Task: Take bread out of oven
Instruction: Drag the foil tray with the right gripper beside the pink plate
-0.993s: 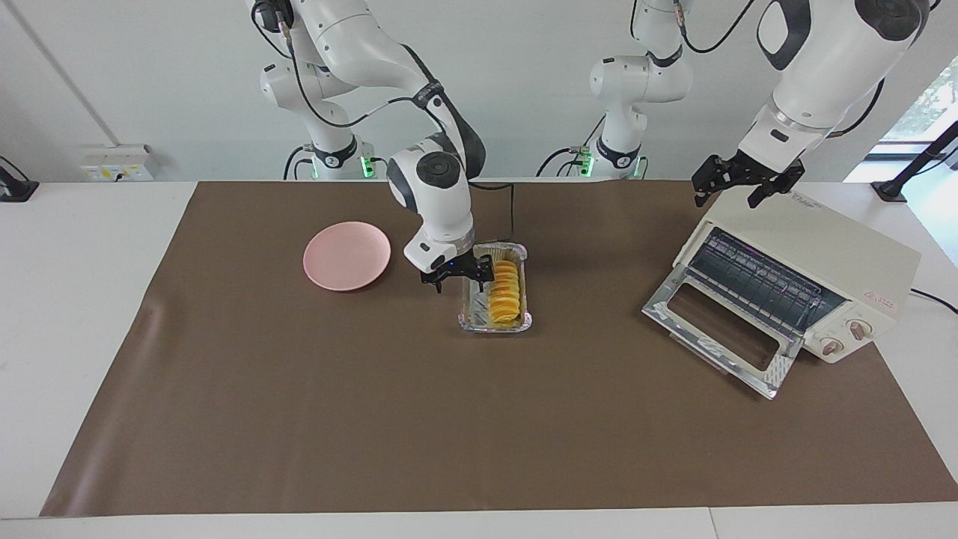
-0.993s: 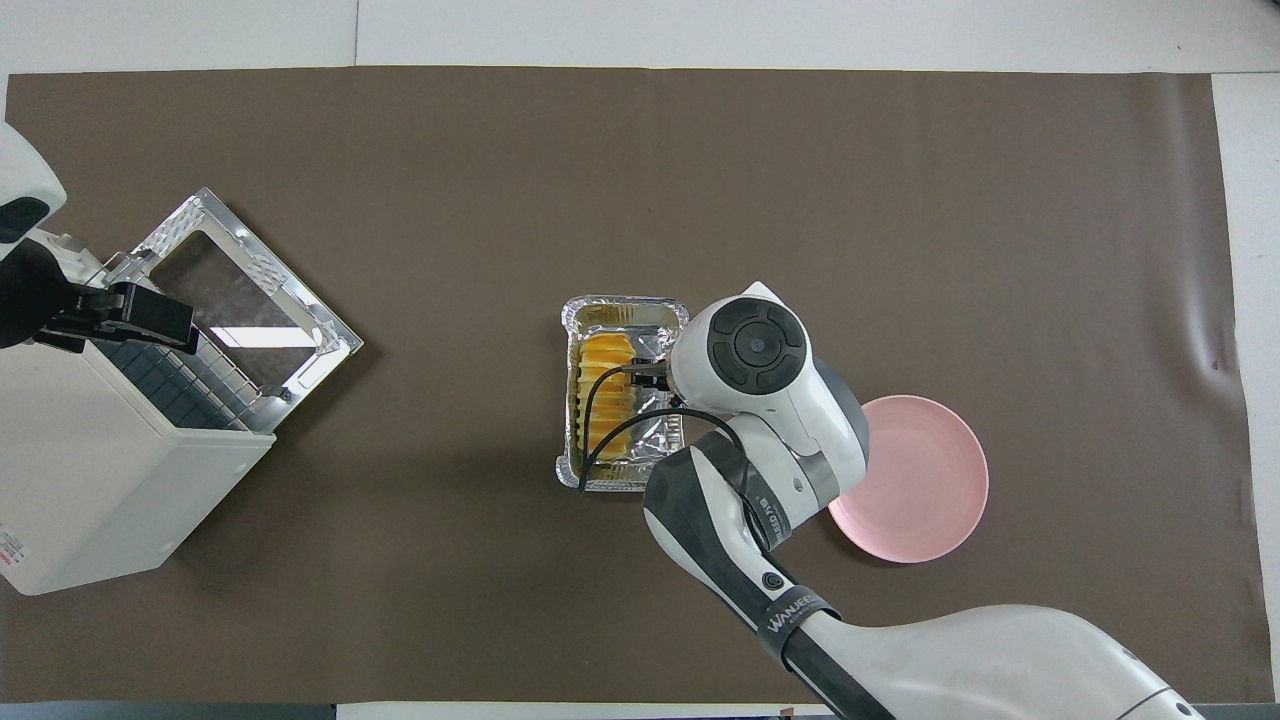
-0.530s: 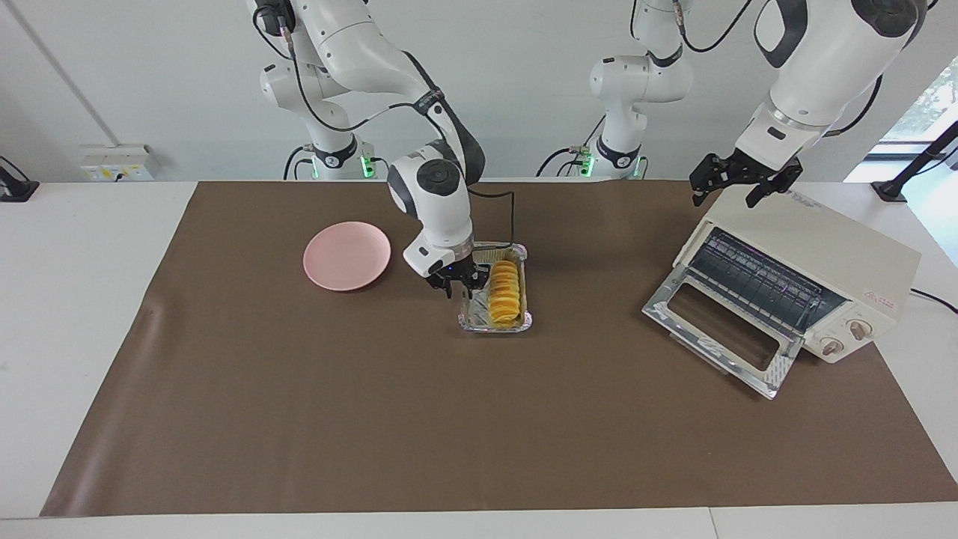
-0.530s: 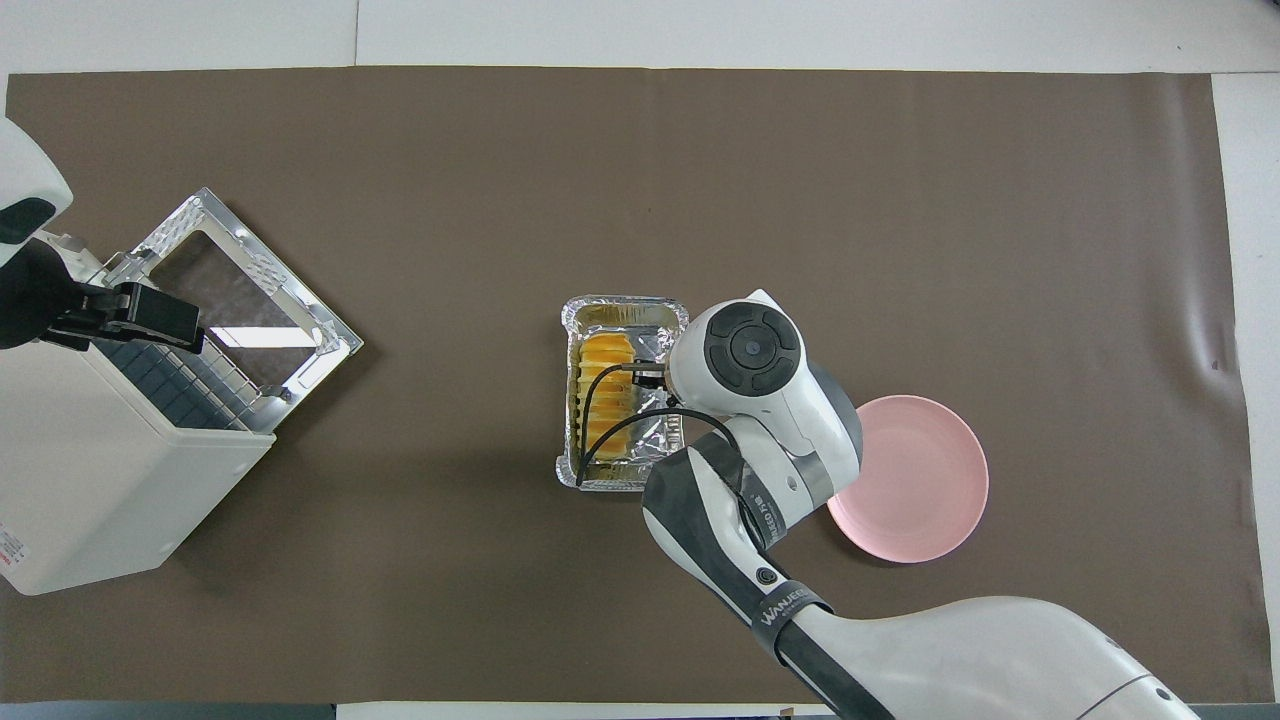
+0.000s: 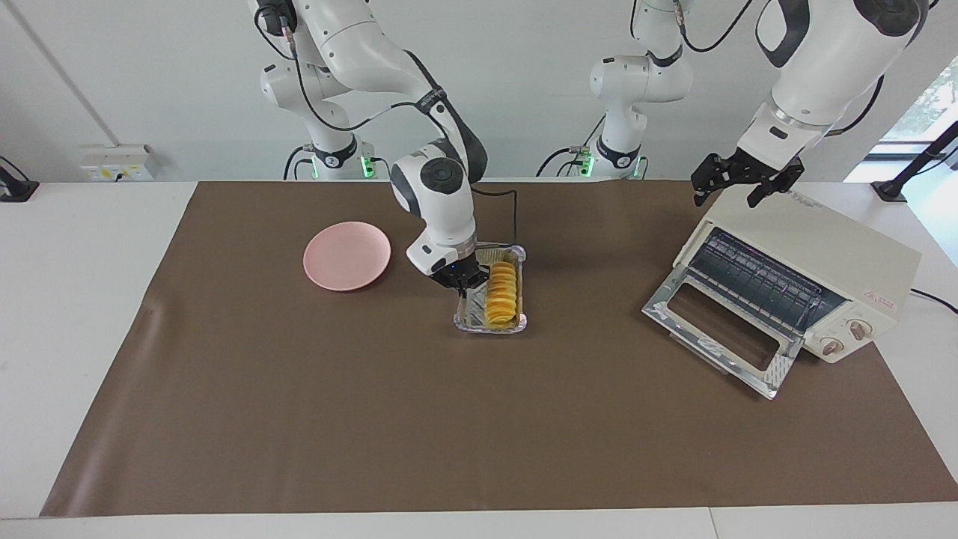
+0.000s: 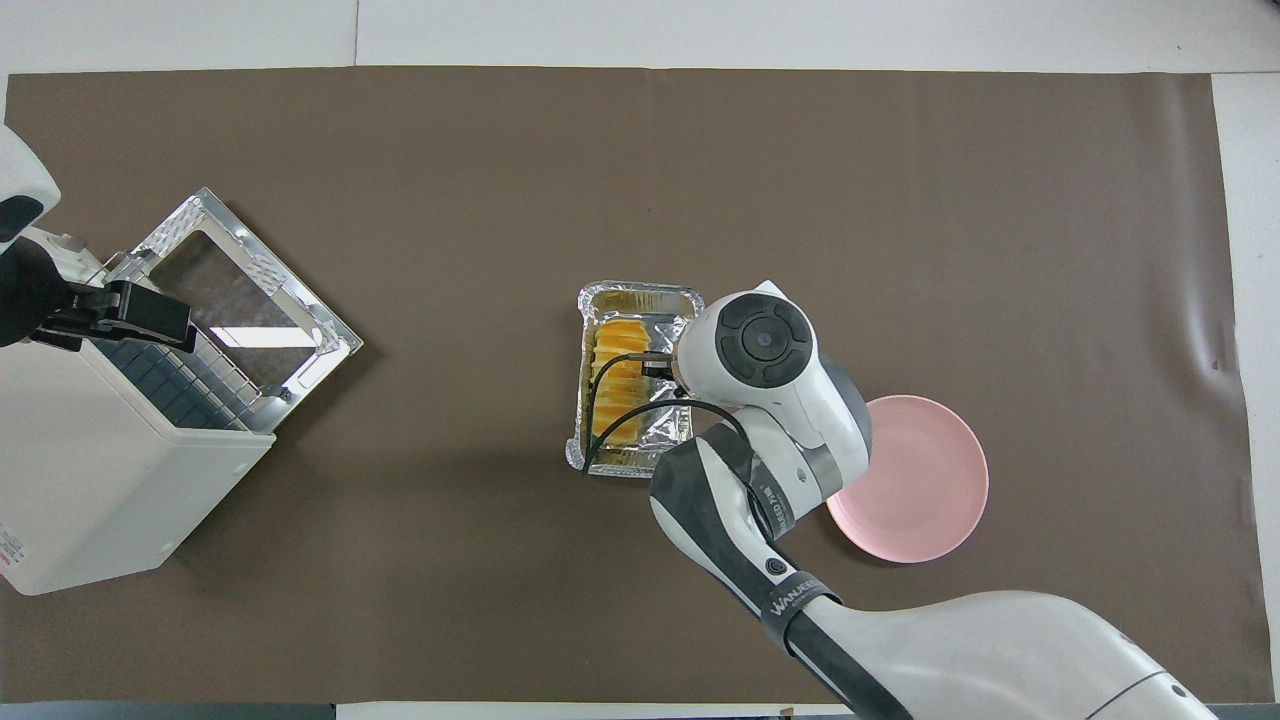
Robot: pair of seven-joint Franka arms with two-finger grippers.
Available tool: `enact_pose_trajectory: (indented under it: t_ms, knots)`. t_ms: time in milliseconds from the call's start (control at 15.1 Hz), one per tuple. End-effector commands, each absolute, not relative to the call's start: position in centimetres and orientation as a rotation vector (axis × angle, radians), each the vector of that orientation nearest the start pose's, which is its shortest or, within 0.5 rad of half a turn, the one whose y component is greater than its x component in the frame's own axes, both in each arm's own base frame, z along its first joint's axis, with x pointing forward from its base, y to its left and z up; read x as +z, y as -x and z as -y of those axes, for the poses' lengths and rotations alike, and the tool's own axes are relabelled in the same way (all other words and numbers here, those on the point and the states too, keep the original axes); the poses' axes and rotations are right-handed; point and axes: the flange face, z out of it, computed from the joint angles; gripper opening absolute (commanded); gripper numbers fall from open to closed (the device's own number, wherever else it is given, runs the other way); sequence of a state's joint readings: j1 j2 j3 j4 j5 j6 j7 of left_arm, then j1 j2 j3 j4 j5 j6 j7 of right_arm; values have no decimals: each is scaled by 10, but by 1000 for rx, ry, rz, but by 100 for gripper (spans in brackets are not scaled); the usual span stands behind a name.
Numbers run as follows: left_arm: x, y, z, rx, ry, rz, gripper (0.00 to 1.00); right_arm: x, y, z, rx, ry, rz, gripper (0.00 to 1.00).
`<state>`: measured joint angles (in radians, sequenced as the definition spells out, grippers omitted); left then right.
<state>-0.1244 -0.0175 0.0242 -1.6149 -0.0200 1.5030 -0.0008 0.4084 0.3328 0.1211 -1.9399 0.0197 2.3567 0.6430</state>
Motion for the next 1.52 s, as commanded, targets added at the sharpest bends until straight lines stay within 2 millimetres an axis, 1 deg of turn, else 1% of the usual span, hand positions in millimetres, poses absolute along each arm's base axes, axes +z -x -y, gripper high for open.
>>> enact_pose_trajectory:
  t_ms: [0, 66, 199, 265, 331, 464, 530, 596, 728, 861, 1060, 1258, 1325, 1391, 1457]
  knots:
    - [613, -533, 55, 124, 3167, -140, 100, 350, -575, -267, -29, 3003, -198, 0]
    - [612, -534, 55, 127, 3166, -139, 100, 359, -586, -245, 5, 2982, -193, 0]
    - [612, -534, 55, 127, 3166, -139, 100, 376, -608, -186, 69, 2938, -209, 0]
    - [612, -534, 54, 127, 3167, -137, 100, 376, -614, -157, 91, 2928, -212, 0]
    - [612, -534, 55, 127, 3166, -139, 100, 379, -620, -122, 87, 2927, -191, 0]
    - [612, -534, 55, 127, 3166, -139, 100, 375, -627, -61, 66, 2926, -153, 0]
    - [612, -534, 55, 127, 3166, -139, 100, 372, -629, -37, 55, 2927, -137, 0]
    - [612, -534, 55, 127, 3166, -139, 100, 367, -629, -21, 49, 2928, -134, 0]
    - [613, -533, 55, 124, 3167, -140, 100, 356, -628, 3, 53, 2928, -123, 0]
    - [612, -534, 55, 127, 3166, -139, 100, 340, -621, 17, 68, 2929, -140, 0]
    - [612, -534, 55, 127, 3166, -139, 100, 328, -615, 17, 56, 2935, -129, 0]
    - [612, -534, 55, 127, 3166, -139, 100, 325, -613, 17, 64, 2935, -121, 0]
    - [612, -534, 55, 127, 3166, -139, 100, 327, -614, 17, 62, 2939, -114, 3]
    - [612, -534, 55, 127, 3166, -139, 100, 328, -615, 17, 69, 2944, -108, 51]
    - [612, -534, 55, 127, 3166, -139, 100, 332, -616, 16, 67, 2943, -103, 88]
